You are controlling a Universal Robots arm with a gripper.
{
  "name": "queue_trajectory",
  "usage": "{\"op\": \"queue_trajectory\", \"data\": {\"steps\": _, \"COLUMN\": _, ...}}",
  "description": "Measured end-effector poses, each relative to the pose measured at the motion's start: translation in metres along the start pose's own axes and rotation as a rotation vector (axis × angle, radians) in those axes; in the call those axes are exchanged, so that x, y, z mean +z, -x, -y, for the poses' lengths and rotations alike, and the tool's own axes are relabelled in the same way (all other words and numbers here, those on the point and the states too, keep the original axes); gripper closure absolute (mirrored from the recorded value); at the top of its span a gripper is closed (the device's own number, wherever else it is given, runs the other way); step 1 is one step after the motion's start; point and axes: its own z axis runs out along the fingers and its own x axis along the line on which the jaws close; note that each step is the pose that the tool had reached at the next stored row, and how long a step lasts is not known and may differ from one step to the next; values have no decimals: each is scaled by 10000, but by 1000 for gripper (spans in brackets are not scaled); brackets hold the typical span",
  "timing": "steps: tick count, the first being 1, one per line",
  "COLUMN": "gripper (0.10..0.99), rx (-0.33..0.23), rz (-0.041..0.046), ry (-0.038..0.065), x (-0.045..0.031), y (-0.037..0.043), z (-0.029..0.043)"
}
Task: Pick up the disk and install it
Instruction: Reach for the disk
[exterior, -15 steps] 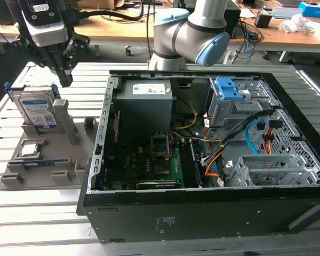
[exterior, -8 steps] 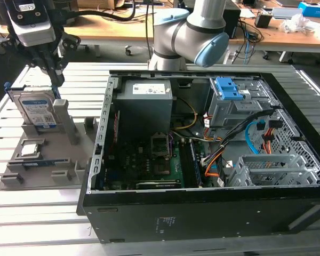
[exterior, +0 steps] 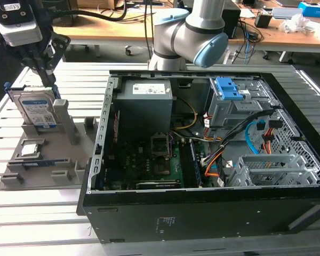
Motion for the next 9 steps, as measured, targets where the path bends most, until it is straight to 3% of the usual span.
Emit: {"op": "queue_trajectory", "data": {"steps": 9, "gripper": 980, "rx": 1, "rz": 1, "ry": 0, "x": -5, "y": -191, "z": 14}}
